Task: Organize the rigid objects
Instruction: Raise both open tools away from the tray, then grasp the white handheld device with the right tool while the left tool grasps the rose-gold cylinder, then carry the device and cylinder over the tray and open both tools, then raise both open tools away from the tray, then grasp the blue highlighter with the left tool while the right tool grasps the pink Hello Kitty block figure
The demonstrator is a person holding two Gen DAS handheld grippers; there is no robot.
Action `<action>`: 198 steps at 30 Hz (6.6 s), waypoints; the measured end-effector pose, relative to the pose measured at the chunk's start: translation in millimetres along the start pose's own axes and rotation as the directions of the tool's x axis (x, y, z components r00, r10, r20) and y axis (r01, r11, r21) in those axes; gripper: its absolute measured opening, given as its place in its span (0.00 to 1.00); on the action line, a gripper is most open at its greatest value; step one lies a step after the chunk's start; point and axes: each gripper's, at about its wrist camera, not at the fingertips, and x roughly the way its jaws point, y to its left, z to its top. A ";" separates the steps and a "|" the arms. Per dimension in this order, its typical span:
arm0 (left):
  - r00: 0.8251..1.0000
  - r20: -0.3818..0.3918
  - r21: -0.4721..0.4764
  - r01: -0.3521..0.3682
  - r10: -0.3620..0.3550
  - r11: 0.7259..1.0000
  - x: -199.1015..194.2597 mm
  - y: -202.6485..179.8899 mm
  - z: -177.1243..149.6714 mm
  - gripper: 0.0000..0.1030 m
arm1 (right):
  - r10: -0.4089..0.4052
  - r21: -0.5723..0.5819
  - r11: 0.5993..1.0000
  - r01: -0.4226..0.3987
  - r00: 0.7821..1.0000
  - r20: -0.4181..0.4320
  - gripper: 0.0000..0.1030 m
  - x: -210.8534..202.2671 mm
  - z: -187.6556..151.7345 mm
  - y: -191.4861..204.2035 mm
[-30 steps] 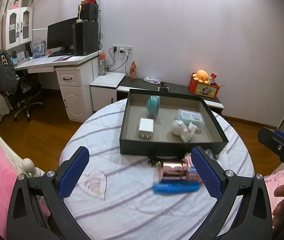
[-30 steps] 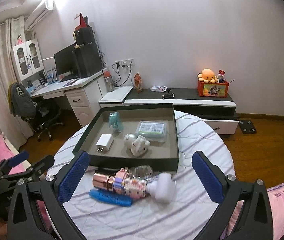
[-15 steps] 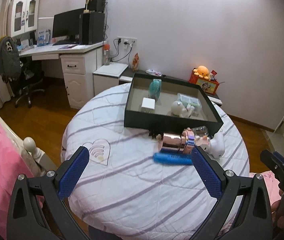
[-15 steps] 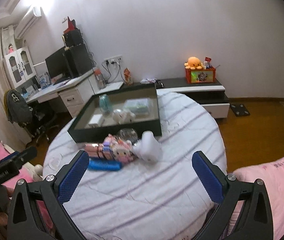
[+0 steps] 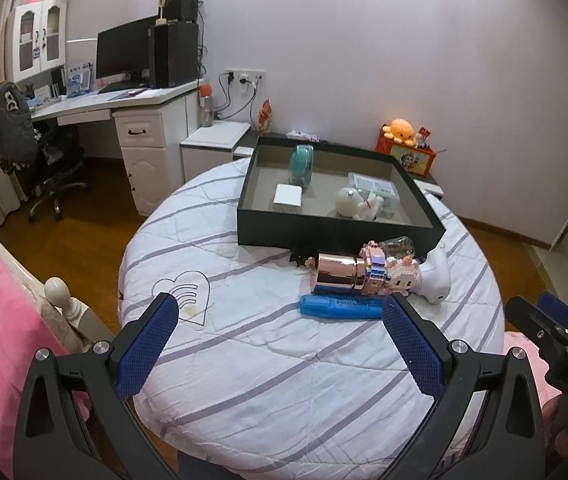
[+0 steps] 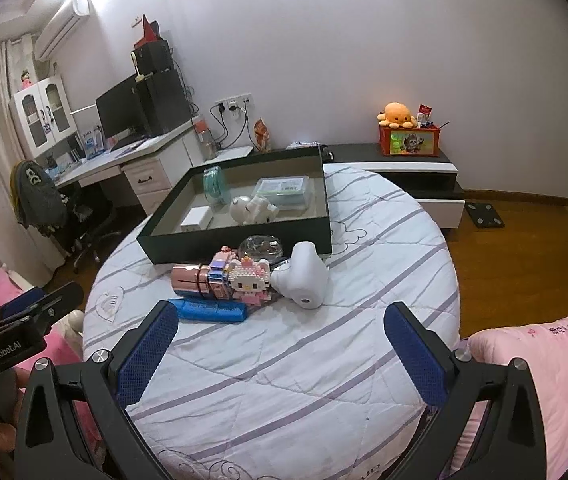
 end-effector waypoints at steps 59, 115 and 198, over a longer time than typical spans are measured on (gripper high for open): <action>0.982 -0.163 0.016 0.099 -0.095 0.995 134.6 -0.5 3.2 0.56 | 0.034 -0.025 0.999 -0.040 0.981 -0.189 0.53 122.0 6.5 -30.5; 0.998 -0.037 0.084 0.045 -0.042 0.996 187.2 -30.4 135.6 0.99 | 0.061 -0.106 0.991 -0.085 0.975 -0.212 0.85 207.4 125.0 -3.2; 0.974 -0.225 0.090 0.011 0.010 0.996 125.4 -64.0 -26.1 1.00 | 0.110 0.028 0.994 -0.107 0.960 -0.258 0.96 127.5 17.9 -5.3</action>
